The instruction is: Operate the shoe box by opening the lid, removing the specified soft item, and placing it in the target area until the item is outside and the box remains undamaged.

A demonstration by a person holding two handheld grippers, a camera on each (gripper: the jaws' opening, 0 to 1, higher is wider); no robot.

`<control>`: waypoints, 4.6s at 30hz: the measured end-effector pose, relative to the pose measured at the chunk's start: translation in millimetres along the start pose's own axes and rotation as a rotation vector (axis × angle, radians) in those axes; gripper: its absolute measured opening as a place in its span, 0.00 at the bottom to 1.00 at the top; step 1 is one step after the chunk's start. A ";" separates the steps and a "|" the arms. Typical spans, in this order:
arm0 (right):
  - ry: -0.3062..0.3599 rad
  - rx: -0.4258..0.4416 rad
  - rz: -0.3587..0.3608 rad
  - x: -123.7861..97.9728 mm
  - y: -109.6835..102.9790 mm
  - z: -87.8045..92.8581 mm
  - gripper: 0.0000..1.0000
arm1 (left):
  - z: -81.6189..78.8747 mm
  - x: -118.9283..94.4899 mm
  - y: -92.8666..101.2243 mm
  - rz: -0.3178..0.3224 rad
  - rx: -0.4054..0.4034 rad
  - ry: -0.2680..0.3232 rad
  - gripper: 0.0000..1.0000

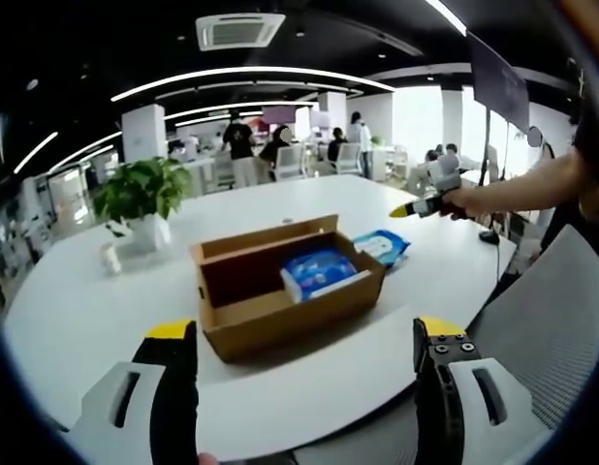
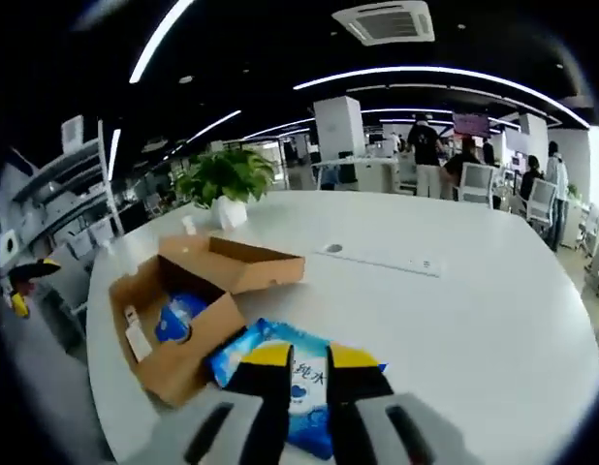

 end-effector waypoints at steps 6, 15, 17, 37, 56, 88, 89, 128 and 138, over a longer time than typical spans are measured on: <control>0.006 -0.096 -0.036 1.5 -14.6 -12.0 0.10 | -0.2 -0.5 0.0 -0.001 0.002 0.003 0.96; 0.010 -0.199 -0.092 4.2 -35.7 -27.8 0.10 | 0.1 -1.3 -0.8 -0.004 -0.008 0.012 0.96; 0.012 -0.218 -0.102 5.5 -40.8 -30.9 0.10 | -0.2 -1.3 -0.4 -0.004 -0.006 0.013 0.96; -0.060 -0.413 -0.252 55.6 -95.1 -41.3 0.12 | 0.6 -1.6 -1.3 -0.009 -0.014 0.006 0.96; -0.161 -0.612 -0.280 96.8 -120.4 -38.7 0.11 | 0.4 -0.6 -1.9 -0.007 -0.026 0.007 0.96; -0.188 -0.720 -0.219 140.6 -138.9 -30.9 0.00 | 2.6 -1.4 -7.0 -0.029 -0.053 0.003 0.94; -0.180 -0.722 -0.211 139.4 -139.1 -32.4 0.00 | 2.5 -1.6 -7.1 -0.030 -0.053 0.007 0.94; 0.143 -0.694 -0.239 61.8 -163.9 -116.6 0.00 | 0.9 -3.2 -6.0 -0.028 -0.063 0.041 0.93; 0.201 -0.677 -0.222 37.0 -158.3 -129.3 0.00 | 0.4 -2.8 -5.5 -0.023 -0.056 0.044 0.93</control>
Point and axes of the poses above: the point that each gripper's makers call its tool centre point, and the gripper's own axes: x roughly forward along the fingers, y roughly to its right, z roughly out of its underside, the point moved 10 cm from there along -x, roughly backward along the fingers, and after that the axes turned 4 degrees about -y, right-handed, at the moved point
